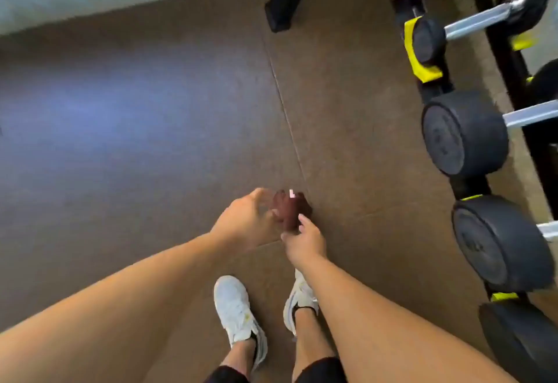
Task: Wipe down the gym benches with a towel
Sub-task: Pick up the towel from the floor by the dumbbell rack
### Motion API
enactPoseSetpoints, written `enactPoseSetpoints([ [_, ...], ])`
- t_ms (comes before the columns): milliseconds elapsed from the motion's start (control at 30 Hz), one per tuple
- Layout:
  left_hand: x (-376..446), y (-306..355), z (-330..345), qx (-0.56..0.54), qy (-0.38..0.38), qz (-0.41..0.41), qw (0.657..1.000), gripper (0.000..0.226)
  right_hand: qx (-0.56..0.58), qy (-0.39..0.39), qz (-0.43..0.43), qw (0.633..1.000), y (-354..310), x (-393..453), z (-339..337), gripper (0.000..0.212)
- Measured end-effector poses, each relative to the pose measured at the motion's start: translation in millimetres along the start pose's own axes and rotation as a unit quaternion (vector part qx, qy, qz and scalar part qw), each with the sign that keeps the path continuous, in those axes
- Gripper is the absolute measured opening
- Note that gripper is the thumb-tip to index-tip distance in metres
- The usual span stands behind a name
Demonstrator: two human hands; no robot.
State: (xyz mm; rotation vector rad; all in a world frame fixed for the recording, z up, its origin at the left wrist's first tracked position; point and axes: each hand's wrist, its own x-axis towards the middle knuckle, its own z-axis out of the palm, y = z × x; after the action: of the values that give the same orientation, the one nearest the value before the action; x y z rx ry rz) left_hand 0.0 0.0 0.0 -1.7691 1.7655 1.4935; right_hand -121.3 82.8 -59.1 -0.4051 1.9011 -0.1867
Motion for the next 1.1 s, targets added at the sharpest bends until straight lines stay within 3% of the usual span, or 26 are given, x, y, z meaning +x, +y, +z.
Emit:
enactPoseSetpoints([
  [100, 34.8, -40.3, 36.2, -0.067, 0.024, -0.02, 0.997, 0.041, 0.009, 0.05, 0.024, 0.998, 1.9, 61.0, 22.2, 0.074],
  [267, 46.7, -97.4, 80.4, -0.135, 0.035, -0.064, 0.988, 0.037, -0.091, 0.074, 0.023, 0.993, 13.7, 118.3, 46.6, 0.076],
  [367, 37.6, -121.4, 93.6, -0.144, 0.022, -0.088, 0.985, 0.034, -0.137, 0.085, 0.028, 0.987, 18.7, 135.7, 54.0, 0.065],
  [533, 4.8, -134.2, 96.5, -0.167, 0.023, -0.142, 0.975, 0.03, -0.193, 0.121, 0.042, 0.973, 17.6, 103.6, 44.6, 0.039],
  [733, -65.6, -106.7, 70.5, -0.221, 0.005, -0.208, 0.953, 0.036, -0.232, 0.114, 0.013, 0.966, 12.8, -15.4, 19.0, 0.04],
  [833, -117.9, -78.3, 43.3, -0.338, -0.015, -0.273, 0.9, 0.047, -0.169, 0.07, -0.026, 0.983, 10.8, -106.7, 9.5, 0.037],
  [933, -185.3, -34.0, -5.2, -0.543, -0.051, -0.328, 0.772, 0.054, -0.126, 0.017, -0.12, 0.985, 2.1, -214.7, -3.5, 0.033],
  [1000, -217.6, -12.5, -29.2, -0.635, -0.064, -0.311, 0.704, 0.055, -0.149, -0.014, -0.195, 0.969, 2.0, -269.9, -9.9, 0.041],
  [1067, -263.5, 2.0, -58.3, -0.68, -0.026, -0.284, 0.675, 0.051, -0.197, -0.055, -0.285, 0.936, -8.8, -331.0, -20.2, 0.05],
  [1100, -286.7, 7.3, -69.6, -0.682, 0.009, -0.272, 0.679, 0.05, -0.219, -0.073, -0.314, 0.921, -12.0, -355.8, -25.2, 0.051],
])
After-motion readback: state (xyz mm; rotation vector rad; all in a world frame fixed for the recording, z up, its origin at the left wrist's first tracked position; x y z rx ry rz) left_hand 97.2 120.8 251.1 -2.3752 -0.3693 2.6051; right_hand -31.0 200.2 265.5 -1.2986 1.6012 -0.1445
